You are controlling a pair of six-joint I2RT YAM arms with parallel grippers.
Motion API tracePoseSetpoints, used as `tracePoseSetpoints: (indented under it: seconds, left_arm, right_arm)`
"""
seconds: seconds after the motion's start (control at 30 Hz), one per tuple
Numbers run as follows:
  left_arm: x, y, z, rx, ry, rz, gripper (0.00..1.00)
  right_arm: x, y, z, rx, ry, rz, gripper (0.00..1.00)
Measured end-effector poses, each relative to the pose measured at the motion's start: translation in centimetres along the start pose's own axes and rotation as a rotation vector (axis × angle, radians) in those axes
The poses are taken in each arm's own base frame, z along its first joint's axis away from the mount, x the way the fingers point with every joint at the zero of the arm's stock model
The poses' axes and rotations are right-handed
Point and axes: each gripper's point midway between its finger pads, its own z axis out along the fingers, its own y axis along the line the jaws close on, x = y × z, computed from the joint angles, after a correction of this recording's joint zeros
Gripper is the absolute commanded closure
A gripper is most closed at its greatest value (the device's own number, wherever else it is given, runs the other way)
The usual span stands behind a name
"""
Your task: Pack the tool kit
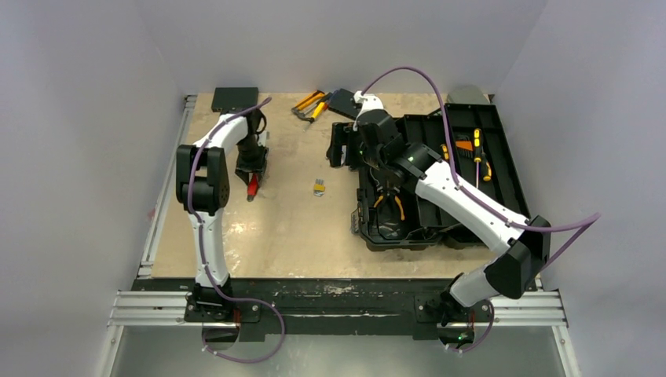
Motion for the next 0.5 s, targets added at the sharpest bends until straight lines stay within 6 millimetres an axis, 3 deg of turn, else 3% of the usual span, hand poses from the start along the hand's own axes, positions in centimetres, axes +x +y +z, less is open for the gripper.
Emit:
tracePoseSetpoints:
  seconds: [0.5]
  left_arm:
    - [-0.1,0.1,0.1,-0.019,-0.049,-0.027,0.86]
  right_arm:
    - [-1.0,0.0,-1.9,-0.021,-0.043,0.013,0.28]
